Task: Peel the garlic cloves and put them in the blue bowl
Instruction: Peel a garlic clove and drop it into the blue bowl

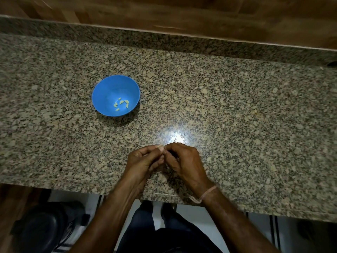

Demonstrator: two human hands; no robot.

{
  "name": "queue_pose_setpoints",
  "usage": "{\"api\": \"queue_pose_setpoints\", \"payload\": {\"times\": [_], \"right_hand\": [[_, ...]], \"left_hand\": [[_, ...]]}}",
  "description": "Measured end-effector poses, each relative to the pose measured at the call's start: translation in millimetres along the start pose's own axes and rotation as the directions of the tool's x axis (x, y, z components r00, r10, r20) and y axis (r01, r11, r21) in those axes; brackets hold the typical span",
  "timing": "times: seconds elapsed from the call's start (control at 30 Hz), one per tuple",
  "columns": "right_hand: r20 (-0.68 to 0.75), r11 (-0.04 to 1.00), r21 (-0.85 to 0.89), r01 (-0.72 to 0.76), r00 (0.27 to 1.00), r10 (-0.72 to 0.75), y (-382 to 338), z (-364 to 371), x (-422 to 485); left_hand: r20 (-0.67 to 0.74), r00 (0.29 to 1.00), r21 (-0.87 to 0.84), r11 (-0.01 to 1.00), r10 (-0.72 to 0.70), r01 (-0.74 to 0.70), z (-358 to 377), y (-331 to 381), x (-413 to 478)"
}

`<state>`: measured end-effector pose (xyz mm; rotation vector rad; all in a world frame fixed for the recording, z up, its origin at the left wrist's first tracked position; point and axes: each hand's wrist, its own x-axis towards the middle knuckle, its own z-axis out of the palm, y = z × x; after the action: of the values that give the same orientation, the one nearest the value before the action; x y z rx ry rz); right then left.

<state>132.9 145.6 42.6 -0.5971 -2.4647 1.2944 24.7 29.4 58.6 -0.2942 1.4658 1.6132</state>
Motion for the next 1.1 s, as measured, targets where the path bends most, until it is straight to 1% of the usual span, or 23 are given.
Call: {"api": "queue_pose_setpoints", "payload": {"times": [0.13, 0.23, 0.33, 0.5, 0.6, 0.67, 0.73, 0.83, 0.87, 0.97, 1.1], "right_hand": [[-0.042, 0.995, 0.065, -0.081, 0.996, 0.084, -3.2, 5.4, -3.4], [-0.073, 0.997, 0.021, -0.074, 0.994, 0.075, -2.1, 10.4, -2.1], [-0.067, 0.998, 0.001, -0.063, 0.996, 0.063, -1.7, 12.2, 1.2], [-0.001, 0.999, 0.011, -0.031, 1.0, 0.031, 1.8, 7.9, 5.0], [0.025, 1.0, -0.013, -0.013, 1.0, 0.014, 6.7, 9.6, 7.1], [0.016, 0.999, -0.035, -0.019, 1.0, 0.019, 7.6, 14.1, 6.7], [-0.022, 0.998, -0.034, -0.044, 0.999, 0.043, 6.8, 18.5, 6.2], [-0.071, 0.991, 0.084, -0.1, 0.992, 0.106, 6.5, 19.7, 6.4], [-0.071, 0.99, 0.096, -0.103, 0.991, 0.11, 7.4, 19.1, 6.5], [-0.062, 0.996, 0.049, -0.071, 0.995, 0.074, 11.6, 16.4, 7.8], [-0.037, 0.995, 0.07, -0.07, 0.997, 0.073, 13.9, 13.5, 10.0]], "left_hand": [[-0.016, 0.998, 0.078, 0.995, 0.067, -0.066, 2.2, -1.6, -0.5], [-0.053, 0.994, 0.078, 0.992, 0.099, -0.094, 5.3, -6.0, -1.6], [-0.096, 0.989, 0.049, 0.992, 0.117, -0.112, 6.8, -10.8, -0.2], [-0.087, 0.996, 0.0, 0.999, 0.036, -0.036, 1.2, -8.5, 2.8], [-0.082, 0.996, 0.0, 1.0, 0.017, -0.017, -0.7, -7.8, 5.1], [-0.096, 0.995, -0.013, 1.0, 0.023, -0.024, 0.8, -8.4, 6.5], [-0.116, 0.993, -0.025, 0.999, 0.031, -0.034, 3.6, -10.5, 8.0], [-0.119, 0.993, -0.042, 0.999, 0.026, -0.031, 4.8, -12.6, 10.8], [-0.113, 0.993, -0.049, 0.998, 0.02, -0.025, 4.2, -13.1, 11.9], [-0.086, 0.996, -0.04, 0.999, 0.01, -0.013, 2.9, -14.2, 14.5], [-0.077, 0.997, -0.036, 0.999, 0.0, -0.003, 2.2, -13.9, 16.6]]}}
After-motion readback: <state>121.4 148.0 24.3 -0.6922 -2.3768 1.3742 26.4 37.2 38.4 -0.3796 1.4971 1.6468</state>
